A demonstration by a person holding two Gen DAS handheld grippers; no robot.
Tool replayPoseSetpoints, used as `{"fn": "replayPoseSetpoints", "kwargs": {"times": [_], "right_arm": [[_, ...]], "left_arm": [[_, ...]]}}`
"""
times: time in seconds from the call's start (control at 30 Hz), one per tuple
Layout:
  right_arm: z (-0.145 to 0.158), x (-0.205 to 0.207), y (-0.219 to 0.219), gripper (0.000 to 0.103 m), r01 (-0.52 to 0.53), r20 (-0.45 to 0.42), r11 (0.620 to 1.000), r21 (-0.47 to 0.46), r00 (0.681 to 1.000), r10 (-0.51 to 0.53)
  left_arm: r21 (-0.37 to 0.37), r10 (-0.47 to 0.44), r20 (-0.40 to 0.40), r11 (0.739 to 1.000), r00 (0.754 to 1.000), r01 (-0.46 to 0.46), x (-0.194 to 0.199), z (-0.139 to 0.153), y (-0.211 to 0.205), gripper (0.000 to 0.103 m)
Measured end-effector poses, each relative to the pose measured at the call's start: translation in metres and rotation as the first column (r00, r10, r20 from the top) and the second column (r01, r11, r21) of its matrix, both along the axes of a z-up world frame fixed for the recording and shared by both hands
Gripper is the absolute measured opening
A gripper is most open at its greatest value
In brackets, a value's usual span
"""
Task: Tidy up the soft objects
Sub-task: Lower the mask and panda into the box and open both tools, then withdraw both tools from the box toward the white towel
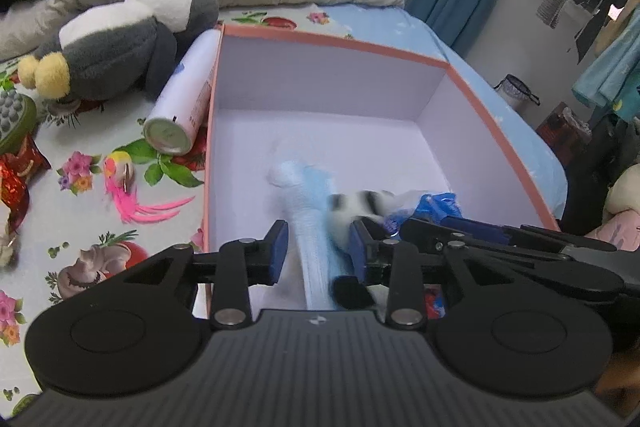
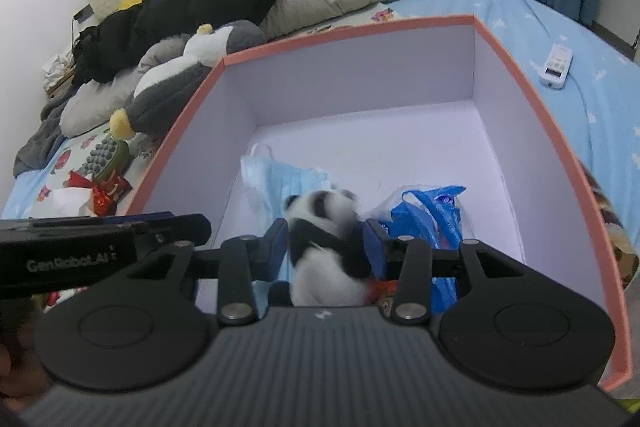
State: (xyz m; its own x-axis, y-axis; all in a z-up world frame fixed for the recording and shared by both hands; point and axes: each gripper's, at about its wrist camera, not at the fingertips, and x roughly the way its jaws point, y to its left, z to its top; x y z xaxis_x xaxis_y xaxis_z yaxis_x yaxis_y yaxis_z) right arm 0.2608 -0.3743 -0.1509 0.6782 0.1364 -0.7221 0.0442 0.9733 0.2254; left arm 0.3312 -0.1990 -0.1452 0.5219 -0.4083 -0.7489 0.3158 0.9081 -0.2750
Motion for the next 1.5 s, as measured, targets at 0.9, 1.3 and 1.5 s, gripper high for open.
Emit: {"fn": "replayPoseSetpoints", "kwargs": {"times": [0.9, 1.3, 1.5], "right_arm": [[0.115, -0.108, 0.062, 0.045, -0.093, 0.266, 0.996, 0.003, 0.960, 0.089], [0.133, -0.141, 0.095, 0.045, -0.187, 0.292, 0.982, 0.002, 0.940, 0.178], [0.131, -0.158, 0.115, 0.045, -0.249, 0.267, 0.968, -0.025, 0.932, 0.246]], "left_arm": [[-0.087, 0.113, 0.255, 0.992, 0.960, -0.093, -0.144, 0.133, 0.094, 0.039], [-0.084, 0.196, 0.296, 0.980, 0.935, -0.179, -0.206, 0.153, 0.134, 0.039], [-0.094, 0.238, 0.288, 0.971, 0.928, -0.220, -0.234, 0.151, 0.153, 0.039]]}}
